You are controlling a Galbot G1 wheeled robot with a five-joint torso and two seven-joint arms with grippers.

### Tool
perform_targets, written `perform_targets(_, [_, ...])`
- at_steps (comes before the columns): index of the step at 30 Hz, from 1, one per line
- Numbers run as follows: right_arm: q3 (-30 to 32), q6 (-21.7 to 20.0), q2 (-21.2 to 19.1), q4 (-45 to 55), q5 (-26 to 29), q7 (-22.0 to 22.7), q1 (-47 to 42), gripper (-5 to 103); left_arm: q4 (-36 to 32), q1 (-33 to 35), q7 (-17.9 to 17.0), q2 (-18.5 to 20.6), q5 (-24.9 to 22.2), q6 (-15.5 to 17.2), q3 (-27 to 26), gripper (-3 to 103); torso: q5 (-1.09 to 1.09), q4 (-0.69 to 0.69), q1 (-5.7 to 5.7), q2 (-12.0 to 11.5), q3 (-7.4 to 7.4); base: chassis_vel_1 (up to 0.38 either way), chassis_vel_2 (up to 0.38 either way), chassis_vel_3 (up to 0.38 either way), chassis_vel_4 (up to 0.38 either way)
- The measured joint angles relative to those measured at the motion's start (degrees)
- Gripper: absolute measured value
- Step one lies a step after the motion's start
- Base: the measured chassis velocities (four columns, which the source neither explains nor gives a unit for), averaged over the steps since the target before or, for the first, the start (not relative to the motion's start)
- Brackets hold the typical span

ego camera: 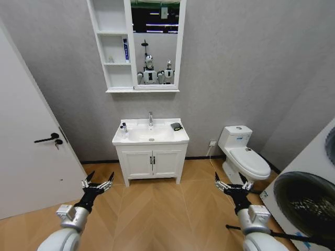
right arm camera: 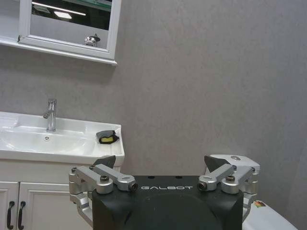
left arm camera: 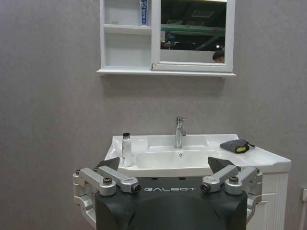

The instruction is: Move facial cleanser and shampoo from washbasin to cabinet, then wipe washbasin with towel.

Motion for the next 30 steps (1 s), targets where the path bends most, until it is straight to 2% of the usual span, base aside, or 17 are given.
perform_targets(30, [-0.07, 1.11, 0.32, -0.39, -0.42, -0.49, -0.66, 100, 0.35, 0.35, 0.42, -0.91, 0.68, -0.97, 0.14, 100, 0.01, 0.00, 0.02, -0.01, 0.01, -0.202, 0.195, 0.204, -0.200])
